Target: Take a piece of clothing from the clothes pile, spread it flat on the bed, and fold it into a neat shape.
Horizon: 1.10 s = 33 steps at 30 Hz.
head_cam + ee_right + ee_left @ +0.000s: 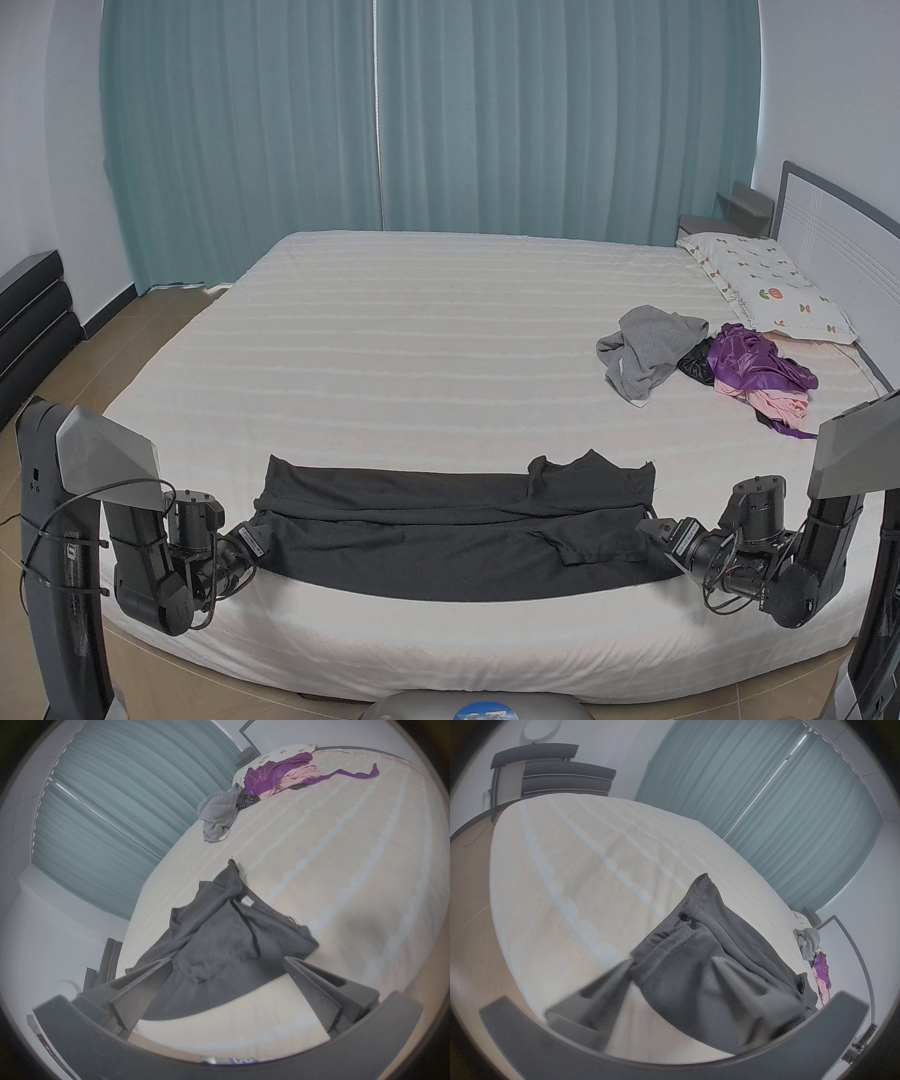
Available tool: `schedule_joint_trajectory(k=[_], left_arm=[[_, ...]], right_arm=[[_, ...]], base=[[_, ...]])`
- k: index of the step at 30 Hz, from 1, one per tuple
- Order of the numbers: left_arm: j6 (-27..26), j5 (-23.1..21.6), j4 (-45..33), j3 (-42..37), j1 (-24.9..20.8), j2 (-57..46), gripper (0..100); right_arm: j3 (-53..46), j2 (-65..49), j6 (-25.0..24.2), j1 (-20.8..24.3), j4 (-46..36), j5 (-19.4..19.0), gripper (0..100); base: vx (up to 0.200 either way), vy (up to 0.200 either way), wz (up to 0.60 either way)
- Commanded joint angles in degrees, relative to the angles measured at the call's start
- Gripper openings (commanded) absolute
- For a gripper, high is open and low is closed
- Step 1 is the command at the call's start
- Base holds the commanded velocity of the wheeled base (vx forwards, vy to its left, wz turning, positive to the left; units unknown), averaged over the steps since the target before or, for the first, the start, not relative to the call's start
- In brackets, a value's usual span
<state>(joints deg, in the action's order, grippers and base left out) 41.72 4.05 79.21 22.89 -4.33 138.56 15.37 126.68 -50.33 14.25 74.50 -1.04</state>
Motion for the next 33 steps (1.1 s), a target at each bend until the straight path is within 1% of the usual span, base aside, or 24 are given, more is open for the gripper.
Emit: schedule_joint_trajectory(k=[1, 3, 5, 11, 16, 19, 23, 25, 26, 29, 33], left_arm=[[1.26, 2.11, 1.38, -0.57, 0.37, 0.84, 0], [3.11, 3.77, 2.35, -1.45, 0.37, 0.84, 0], [4.07, 3.86, 3.75, -3.38, 0.28, 0.75, 0], [3.90, 3.60, 8.06, -6.11, 0.20, 1.36, 0], [3.64, 3.60, 8.41, -6.02, 0.11, 1.98, 0], [3.64, 3.60, 8.41, -6.02, 0.11, 1.98, 0], [3.64, 3.60, 8.41, -6.02, 0.11, 1.98, 0], [3.55, 3.60, 8.41, -6.02, 0.11, 1.98, 0], [3.55, 3.60, 8.41, -6.11, 0.11, 1.98, 0], [3.55, 3.60, 8.41, -6.11, 0.11, 1.98, 0], [3.55, 3.60, 8.50, -6.11, 0.11, 1.98, 0]], right_arm=[[-4.12, -1.79, 0.06, 2.54, -0.40, 0.60, 100], [-5.44, -1.00, 0.15, 3.24, -0.76, 1.04, 100], [-5.26, 0.23, 0.15, 3.94, -1.46, 1.04, 100], [-4.39, 4.27, 0.15, 3.94, -1.37, 1.21, 100], [-1.40, 7.17, 0.06, 3.50, -0.76, 2.79, 100], [-0.08, 8.93, 0.06, 3.85, -0.23, 4.90, 100], [0.36, 10.16, 0.15, 3.85, 1.79, 5.08, 100], [0.89, 12.09, 0.50, 3.77, 4.25, 5.43, 100], [1.24, 13.06, 0.76, 3.85, 5.84, 5.61, 0], [0.80, 14.38, 2.00, 3.85, 8.30, 5.78, 0], [0.54, 14.03, 2.00, 3.68, 8.47, 5.69, 0]], base=[[0.000, 0.000, 0.00], [0.000, 0.000, 0.00], [0.000, 0.000, 0.00], [0.000, 0.000, 0.00], [0.000, 0.000, 0.00], [0.000, 0.000, 0.00], [0.000, 0.000, 0.00], [0.000, 0.000, 0.00], [0.000, 0.000, 0.00], [0.000, 0.000, 0.00], [0.000, 0.000, 0.00]])
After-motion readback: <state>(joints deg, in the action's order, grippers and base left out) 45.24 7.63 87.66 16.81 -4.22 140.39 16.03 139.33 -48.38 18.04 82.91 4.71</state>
